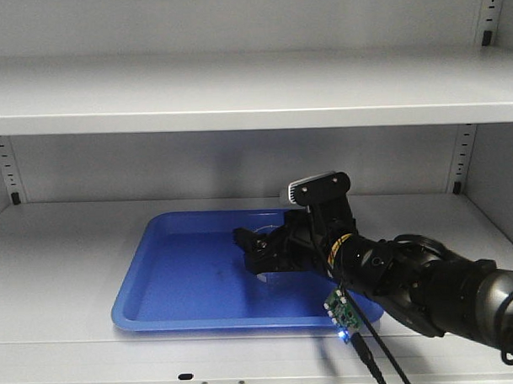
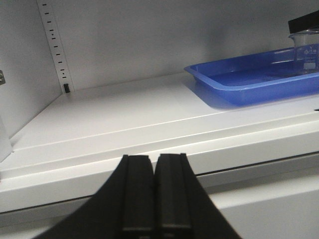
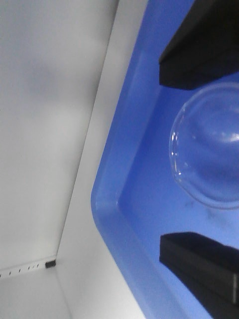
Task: Pick beaker and place in left cabinet
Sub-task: 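Lower the beaker onto the blue tray and open the right gripper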
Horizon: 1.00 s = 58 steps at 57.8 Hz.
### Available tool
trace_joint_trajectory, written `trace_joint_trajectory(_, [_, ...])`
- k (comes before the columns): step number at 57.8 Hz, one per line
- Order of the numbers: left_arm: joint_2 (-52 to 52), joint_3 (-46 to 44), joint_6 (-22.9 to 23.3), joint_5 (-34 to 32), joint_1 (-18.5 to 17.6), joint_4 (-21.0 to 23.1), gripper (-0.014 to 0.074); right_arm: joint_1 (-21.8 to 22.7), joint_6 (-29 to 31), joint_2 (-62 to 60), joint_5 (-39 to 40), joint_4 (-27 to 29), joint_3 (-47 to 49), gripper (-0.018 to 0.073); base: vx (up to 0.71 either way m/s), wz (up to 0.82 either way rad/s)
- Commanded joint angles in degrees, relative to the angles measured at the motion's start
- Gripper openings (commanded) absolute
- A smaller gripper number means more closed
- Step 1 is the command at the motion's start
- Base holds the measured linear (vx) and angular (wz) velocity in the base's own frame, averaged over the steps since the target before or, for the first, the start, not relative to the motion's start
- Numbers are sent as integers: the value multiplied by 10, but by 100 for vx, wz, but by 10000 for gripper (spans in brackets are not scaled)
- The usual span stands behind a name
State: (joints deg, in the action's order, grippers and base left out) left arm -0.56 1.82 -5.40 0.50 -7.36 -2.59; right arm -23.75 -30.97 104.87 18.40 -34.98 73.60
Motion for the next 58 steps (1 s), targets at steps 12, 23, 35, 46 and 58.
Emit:
trace_joint_trajectory(12, [-10, 9, 2, -48, 0, 2, 1, 3, 12, -76, 19, 2, 10, 589, 0, 0])
trace_joint_trajectory(23, [-10, 9, 2, -48, 0, 2, 1, 3, 13, -133, 21, -9, -59, 589, 0, 0])
trace_joint_trajectory(35, [-10, 9, 2, -48, 0, 2, 1, 3, 13, -208, -18, -10, -115, 566, 0, 0])
trace_joint_trajectory(46, [-10, 9, 2, -48, 0, 2, 1, 2, 11, -271, -37, -10, -162, 539, 0, 0])
trace_joint_trajectory(58, [-10, 9, 2, -48, 0, 2, 1, 2, -2, -366, -40, -9, -240, 539, 0, 0])
